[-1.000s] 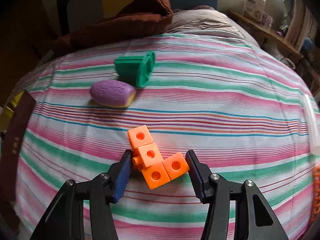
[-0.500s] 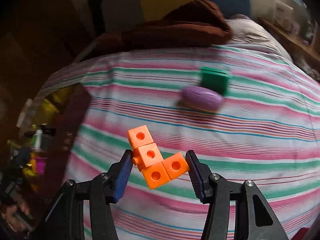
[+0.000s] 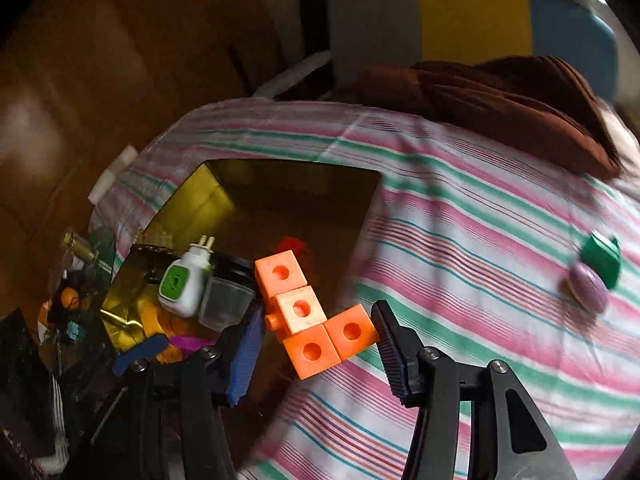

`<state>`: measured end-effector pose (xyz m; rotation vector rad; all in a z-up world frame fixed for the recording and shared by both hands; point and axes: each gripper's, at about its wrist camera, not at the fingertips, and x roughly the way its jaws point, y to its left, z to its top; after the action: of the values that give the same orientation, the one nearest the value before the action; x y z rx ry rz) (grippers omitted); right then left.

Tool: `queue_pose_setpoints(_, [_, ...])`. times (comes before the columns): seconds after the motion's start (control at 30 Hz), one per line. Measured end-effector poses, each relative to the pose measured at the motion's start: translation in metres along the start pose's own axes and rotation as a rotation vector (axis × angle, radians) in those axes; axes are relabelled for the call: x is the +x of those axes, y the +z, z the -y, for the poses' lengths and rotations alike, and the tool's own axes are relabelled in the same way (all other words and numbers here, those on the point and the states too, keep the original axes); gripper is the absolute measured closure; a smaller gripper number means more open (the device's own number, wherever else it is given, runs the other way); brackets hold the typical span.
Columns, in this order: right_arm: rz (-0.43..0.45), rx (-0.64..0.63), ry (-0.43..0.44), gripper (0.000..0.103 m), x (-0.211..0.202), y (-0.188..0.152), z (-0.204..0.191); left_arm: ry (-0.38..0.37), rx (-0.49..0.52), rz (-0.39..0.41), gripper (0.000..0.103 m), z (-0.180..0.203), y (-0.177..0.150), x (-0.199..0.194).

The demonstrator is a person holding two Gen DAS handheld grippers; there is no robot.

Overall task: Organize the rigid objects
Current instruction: 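Carry the orange cube block into the gold tray and open right tool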

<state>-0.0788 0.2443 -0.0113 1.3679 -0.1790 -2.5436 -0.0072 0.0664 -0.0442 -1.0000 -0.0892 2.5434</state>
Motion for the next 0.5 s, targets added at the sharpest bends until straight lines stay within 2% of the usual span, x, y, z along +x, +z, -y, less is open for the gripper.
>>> queue_pose_setpoints(0.07, [-0.024,-0.051,-0.015,0.048,0.011,0.005,-0.016,-0.004,-0.001,0.002,0.049,-0.001,0.0,-0.001])
queue_pose_setpoints(0.17, [-0.063,-0.143,-0.081,0.048,0.026,0.008,-0.032,0.007,-0.014,0.004,0.049,-0.005,0.0,-0.002])
queue_pose_setpoints(0.5, [-0.228,-0.376,-0.123,0.048,0.072,0.009,-0.052,0.041,-0.112,0.002,0.049,-0.033,0.006,-0.001])
